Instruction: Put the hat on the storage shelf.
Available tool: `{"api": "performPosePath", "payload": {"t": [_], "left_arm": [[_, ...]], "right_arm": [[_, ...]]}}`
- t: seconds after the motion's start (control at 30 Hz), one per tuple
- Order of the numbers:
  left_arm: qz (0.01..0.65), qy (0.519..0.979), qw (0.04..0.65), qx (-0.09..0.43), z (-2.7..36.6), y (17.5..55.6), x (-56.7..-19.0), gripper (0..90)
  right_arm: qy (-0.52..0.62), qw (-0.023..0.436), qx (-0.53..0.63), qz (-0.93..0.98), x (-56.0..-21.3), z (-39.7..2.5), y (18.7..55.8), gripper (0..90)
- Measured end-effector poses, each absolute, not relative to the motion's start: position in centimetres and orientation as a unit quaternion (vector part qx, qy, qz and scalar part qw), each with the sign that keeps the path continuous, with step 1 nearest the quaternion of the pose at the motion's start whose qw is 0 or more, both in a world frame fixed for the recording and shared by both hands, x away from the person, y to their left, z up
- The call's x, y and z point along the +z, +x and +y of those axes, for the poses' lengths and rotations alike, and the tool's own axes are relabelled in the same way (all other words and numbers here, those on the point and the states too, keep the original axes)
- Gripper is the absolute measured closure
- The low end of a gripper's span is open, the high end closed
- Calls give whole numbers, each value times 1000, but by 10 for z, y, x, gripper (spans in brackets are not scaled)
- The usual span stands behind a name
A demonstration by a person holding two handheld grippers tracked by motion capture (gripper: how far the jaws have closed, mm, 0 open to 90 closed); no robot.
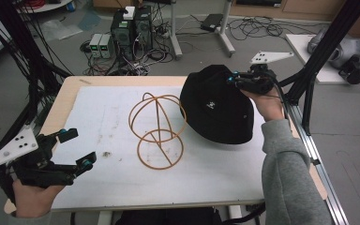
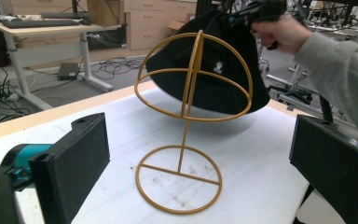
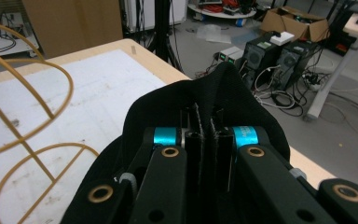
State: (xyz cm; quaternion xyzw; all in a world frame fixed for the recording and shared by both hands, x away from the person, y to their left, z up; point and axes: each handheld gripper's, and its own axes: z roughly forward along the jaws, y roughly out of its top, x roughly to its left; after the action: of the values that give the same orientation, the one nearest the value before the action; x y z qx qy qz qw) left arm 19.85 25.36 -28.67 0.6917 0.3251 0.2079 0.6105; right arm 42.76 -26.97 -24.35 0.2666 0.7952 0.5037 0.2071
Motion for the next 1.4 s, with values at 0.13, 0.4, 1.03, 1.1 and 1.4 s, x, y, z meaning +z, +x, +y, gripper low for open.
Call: {"api": "performPosePath", "payload": {"t": [0.13, 0.4, 1.03, 1.1, 1.4], "left_arm": [[324, 690, 612, 209, 254, 198, -286, 51], [323, 690, 613, 208, 254, 196, -285, 51], [325, 684, 618, 212, 262, 192, -283, 51], [327, 684, 617, 211, 261, 193, -284, 51], [328, 683, 619, 209, 262, 193, -284, 51]], "right_arm": [[266, 215, 500, 796, -226, -275, 421, 877], [251, 229, 506, 793, -186, -282, 408, 877], [231, 237, 506, 797, -135, -275, 396, 875], [227, 237, 511, 795, -132, -274, 394, 875], [212, 234, 518, 795, -116, -271, 387, 876]]}}
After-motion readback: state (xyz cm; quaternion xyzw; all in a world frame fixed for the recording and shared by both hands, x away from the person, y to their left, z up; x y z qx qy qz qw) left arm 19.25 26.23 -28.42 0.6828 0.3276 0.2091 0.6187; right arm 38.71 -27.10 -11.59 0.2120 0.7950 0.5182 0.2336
